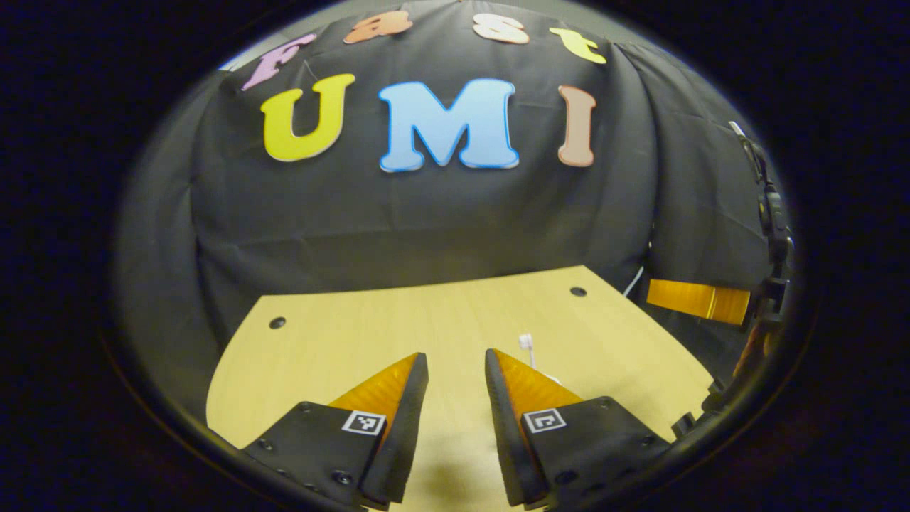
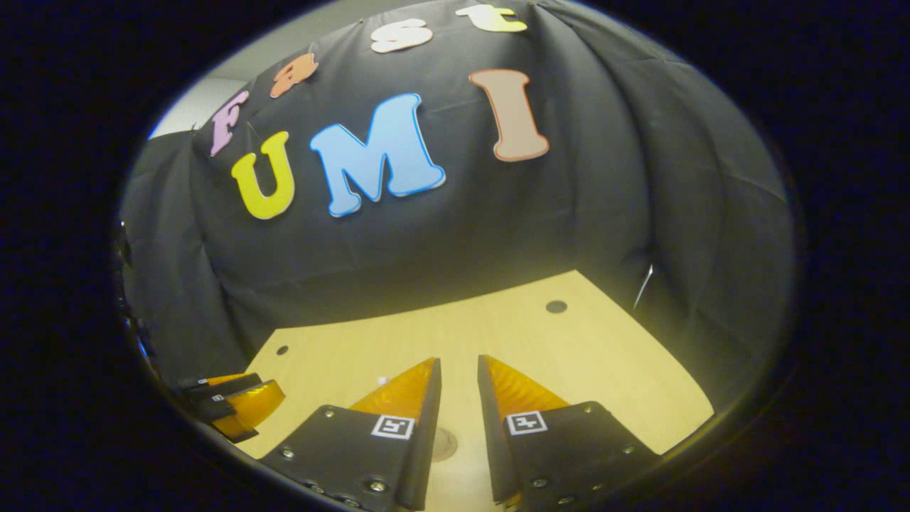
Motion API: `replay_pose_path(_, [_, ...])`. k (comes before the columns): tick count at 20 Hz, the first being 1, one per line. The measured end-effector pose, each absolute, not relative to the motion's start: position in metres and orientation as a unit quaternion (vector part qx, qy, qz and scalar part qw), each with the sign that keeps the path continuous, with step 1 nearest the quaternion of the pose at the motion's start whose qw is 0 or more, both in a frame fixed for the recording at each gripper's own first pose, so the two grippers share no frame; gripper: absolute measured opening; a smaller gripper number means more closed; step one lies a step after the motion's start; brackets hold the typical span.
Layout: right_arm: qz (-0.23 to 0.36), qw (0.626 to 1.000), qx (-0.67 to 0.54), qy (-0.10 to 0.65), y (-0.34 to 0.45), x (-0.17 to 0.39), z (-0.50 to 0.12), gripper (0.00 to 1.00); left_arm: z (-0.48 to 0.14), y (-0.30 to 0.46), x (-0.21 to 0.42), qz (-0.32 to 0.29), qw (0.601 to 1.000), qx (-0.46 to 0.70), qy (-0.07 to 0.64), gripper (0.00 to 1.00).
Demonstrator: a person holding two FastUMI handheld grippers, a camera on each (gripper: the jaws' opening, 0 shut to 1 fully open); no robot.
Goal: Put the toothbrush and toothpaste on the desktop into the cup, then pick up the cup and place it on the coaster on the desktop.
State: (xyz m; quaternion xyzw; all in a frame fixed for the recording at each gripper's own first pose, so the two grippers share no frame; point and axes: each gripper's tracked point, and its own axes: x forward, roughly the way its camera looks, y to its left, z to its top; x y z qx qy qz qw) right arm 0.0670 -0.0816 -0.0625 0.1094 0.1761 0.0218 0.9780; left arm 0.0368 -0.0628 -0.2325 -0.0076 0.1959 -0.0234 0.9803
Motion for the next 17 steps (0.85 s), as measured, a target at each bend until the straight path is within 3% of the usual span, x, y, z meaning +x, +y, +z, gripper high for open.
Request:
replay_pose_path(7, [0.037, 0.995, 0.061, 0.069, -0.071, 0.062, 0.019, 0.33, -0.228, -0.054, 0.045, 0.039, 0.995, -0.039, 0.086, 0.55])
replay_pose_path(9, [0.033, 0.997, 0.041, 0.048, -0.066, 0.064, 0.033, 0.28, -0.221, -0.052, 0.043, 0.055, 0.996, -0.047, 0.056, 0.55])
replay_pose_path(10, [0.032, 0.998, 0.031, 0.043, -0.065, 0.064, 0.034, 0.33, -0.215, -0.053, 0.041, 0.059, 0.996, -0.051, 0.039, 0.55])
replay_pose_path(13, [0.04, 0.998, 0.023, 0.049, -0.058, 0.061, 0.03, 0.28, -0.2, -0.046, 0.026, 0.068, 0.996, -0.043, 0.028, 0.55])
replay_pose_path(15, [0.045, 0.997, 0.019, 0.057, -0.053, 0.06, 0.025, 0.33, -0.192, -0.034, 0.019, 0.078, 0.996, -0.035, 0.026, 0.55])
replay_pose_path(17, [0.051, 0.997, 0.016, 0.064, -0.048, 0.061, 0.022, 0.28, -0.187, -0.028, 0.012, 0.082, 0.996, -0.039, 0.024, 0.55])
